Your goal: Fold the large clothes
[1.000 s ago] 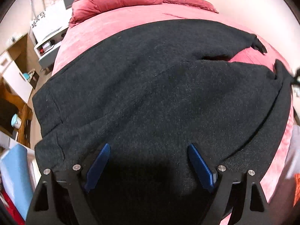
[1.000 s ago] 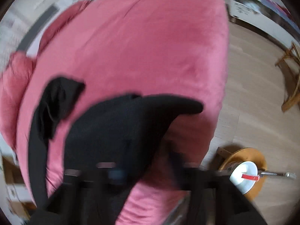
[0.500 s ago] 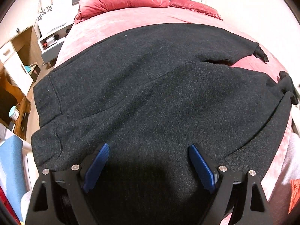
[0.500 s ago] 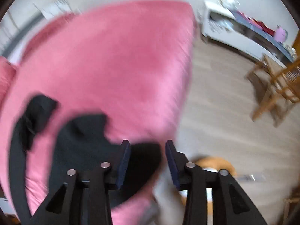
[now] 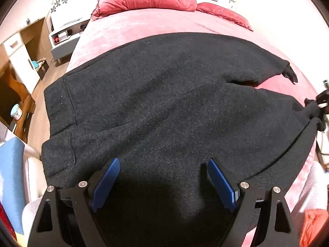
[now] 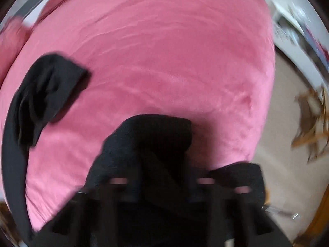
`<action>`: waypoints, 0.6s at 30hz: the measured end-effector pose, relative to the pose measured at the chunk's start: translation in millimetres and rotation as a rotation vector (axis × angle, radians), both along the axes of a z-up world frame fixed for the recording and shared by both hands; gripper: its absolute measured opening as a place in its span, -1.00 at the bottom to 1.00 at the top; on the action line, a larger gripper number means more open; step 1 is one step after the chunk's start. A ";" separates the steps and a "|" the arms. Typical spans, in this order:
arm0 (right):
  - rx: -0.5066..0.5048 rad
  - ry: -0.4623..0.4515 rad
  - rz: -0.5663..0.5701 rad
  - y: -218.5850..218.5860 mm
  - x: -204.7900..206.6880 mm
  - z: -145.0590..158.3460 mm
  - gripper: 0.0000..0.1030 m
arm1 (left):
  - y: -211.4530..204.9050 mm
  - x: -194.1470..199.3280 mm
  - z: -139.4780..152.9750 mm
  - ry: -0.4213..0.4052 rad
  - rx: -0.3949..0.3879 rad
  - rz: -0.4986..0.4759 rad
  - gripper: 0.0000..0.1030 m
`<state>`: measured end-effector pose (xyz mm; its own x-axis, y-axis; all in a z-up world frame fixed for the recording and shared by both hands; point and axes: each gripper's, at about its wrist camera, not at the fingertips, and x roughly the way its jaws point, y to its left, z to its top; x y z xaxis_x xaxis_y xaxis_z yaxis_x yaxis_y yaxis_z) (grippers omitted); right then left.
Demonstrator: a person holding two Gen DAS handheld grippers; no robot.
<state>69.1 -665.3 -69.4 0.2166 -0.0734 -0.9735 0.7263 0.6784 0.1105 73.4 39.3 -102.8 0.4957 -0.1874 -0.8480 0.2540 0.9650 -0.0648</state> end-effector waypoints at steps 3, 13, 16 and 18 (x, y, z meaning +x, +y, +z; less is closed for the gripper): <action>-0.006 -0.131 0.008 -2.1 -16.4 43.7 -0.80 | -4.5 1.8 -2.0 -0.005 0.013 0.000 0.70; -0.261 -0.626 -0.008 -25.7 -17.3 145.5 -0.68 | -6.5 4.5 0.9 -0.017 0.015 0.031 0.70; -0.103 -0.409 -0.042 -41.3 20.4 80.1 -0.22 | -7.7 6.5 -0.4 -0.019 0.031 0.039 0.70; -0.103 -0.360 -0.070 -40.8 21.3 62.7 -0.22 | -6.2 9.1 0.8 -0.021 0.029 0.044 0.70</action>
